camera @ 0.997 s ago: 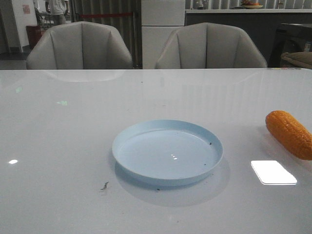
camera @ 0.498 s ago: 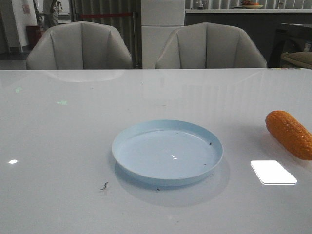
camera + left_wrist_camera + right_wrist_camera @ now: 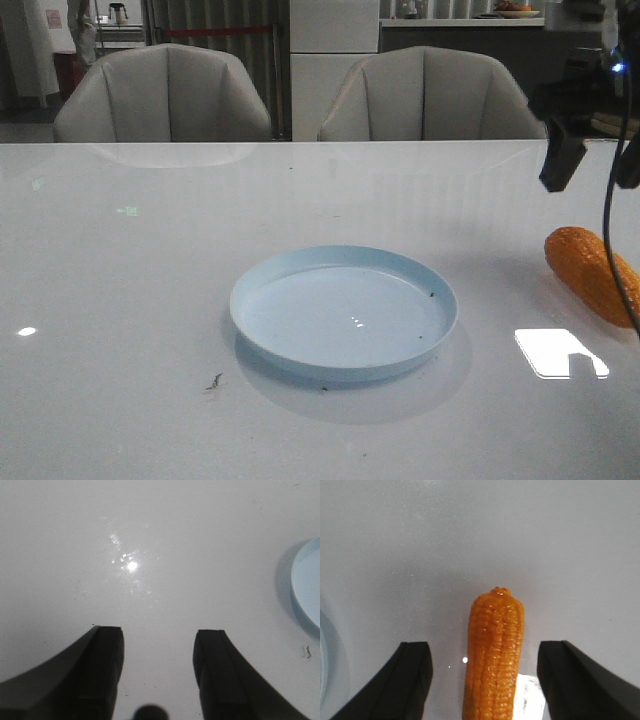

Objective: Place corn on plate with both arms

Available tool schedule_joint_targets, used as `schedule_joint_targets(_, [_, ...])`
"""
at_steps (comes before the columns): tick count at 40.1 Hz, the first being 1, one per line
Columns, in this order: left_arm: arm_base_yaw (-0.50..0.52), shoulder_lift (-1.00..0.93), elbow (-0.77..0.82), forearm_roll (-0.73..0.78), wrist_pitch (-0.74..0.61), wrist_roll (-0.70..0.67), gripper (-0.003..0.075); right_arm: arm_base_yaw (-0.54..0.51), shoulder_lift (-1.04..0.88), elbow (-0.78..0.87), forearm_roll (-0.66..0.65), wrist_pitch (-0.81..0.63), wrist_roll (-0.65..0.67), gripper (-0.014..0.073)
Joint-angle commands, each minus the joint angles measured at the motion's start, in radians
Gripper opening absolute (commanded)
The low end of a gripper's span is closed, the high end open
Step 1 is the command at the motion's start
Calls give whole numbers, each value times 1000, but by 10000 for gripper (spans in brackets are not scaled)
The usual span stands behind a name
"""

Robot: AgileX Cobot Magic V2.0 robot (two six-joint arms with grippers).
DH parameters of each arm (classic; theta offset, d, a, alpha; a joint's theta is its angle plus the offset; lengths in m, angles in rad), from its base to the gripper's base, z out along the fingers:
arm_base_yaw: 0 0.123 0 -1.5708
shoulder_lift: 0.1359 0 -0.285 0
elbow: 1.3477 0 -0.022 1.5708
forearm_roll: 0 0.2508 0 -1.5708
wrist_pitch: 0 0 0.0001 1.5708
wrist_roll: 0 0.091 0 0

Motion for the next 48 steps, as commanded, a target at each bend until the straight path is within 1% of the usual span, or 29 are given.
schedule_joint_targets(1, [1,-17,-27,-9,-68,-11,383,4,-4,-36,-7,-59,-11,553])
schedule_joint_targets(8, [1,-17,-27,-18,-65,-11,383,4,53,-36,-37,-68,-11,553])
schedule_joint_targets(19, [1,-17,-27,-20,-65,-11,383,4,119,-36,-37,-63,-11,549])
schedule_joint_targets(22, [1,-17,-27,-20,-65,-11,383,4,131,-36,-37,-41,-11,489])
schedule_joint_targets(26, [1,-17,-27,-20,-65,-11,383,4,129,-36,-37,-13,-11,304])
schedule_joint_targets(27, [1,-17,-27,-20,-65,-11,383,4,127,-36,-36,-11,-11,280])
schedule_joint_targets(29, [1,-17,-27,-20,-65,-11,383,4,122,-37,-27,-2,-11,206])
schedule_joint_targets(31, [1,-17,-27,-22,-65,-11,383,4,118,-40,-13,3,-11,184])
schedule_joint_targets(39, [1,-17,-27,-25,-65,-11,383,23,115,-130,55,72,-19,184])
schedule_joint_targets(44, [1,-17,-27,-30,-65,-11,383,78,115,-219,59,127,-40,184])
schedule_joint_targets(48, [1,-17,-27,-40,-65,-11,383,155,115,-274,59,158,-66,184])
